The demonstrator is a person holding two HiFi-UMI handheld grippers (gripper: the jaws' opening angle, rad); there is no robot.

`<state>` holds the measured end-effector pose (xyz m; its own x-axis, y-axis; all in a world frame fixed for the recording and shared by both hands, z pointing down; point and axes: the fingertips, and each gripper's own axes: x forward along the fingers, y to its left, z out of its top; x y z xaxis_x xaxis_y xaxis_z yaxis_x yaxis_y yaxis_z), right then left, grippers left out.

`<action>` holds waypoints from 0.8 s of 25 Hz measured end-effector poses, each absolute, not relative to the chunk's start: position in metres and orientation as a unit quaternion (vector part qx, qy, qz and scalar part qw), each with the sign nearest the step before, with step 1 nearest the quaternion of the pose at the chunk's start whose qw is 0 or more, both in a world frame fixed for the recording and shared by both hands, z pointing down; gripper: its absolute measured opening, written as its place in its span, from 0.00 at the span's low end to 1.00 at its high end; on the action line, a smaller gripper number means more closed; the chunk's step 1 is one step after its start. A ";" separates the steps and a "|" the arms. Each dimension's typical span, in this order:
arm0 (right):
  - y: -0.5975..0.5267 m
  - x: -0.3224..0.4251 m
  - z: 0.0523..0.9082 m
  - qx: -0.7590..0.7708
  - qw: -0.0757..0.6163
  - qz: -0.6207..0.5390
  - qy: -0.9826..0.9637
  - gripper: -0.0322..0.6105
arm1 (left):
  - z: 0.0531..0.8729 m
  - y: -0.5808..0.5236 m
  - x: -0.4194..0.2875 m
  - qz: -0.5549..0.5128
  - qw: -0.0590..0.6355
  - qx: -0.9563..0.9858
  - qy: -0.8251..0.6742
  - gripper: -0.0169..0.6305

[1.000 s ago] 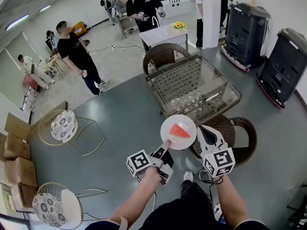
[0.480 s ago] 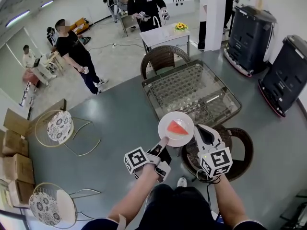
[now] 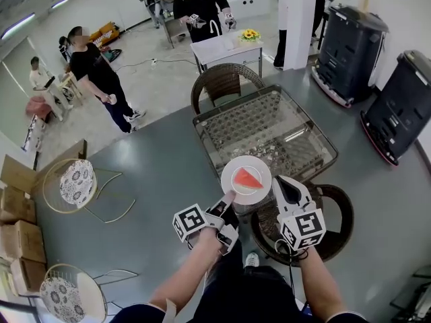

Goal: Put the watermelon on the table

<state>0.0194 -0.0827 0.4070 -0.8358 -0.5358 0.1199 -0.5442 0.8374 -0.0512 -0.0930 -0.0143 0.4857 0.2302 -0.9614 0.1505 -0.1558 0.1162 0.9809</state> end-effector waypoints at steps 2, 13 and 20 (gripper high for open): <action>-0.092 0.017 0.410 0.290 0.054 0.044 -0.954 0.05 | 0.489 -0.025 -0.096 -0.359 0.559 0.558 -0.498 0.05; -0.152 -0.002 0.432 0.336 0.076 0.058 -0.937 0.05 | 0.530 -0.099 -0.124 -0.330 0.589 0.562 -0.478 0.05; -0.179 -0.014 0.456 0.360 0.101 0.064 -0.925 0.05 | 0.575 -0.154 -0.135 -0.308 0.610 0.571 -0.455 0.05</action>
<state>-0.0144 -0.1788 0.4562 -0.7205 -0.6529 0.2337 -0.6789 0.7327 -0.0459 -0.1354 -0.1536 0.5753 0.3964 -0.8951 0.2039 -0.1438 0.1588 0.9768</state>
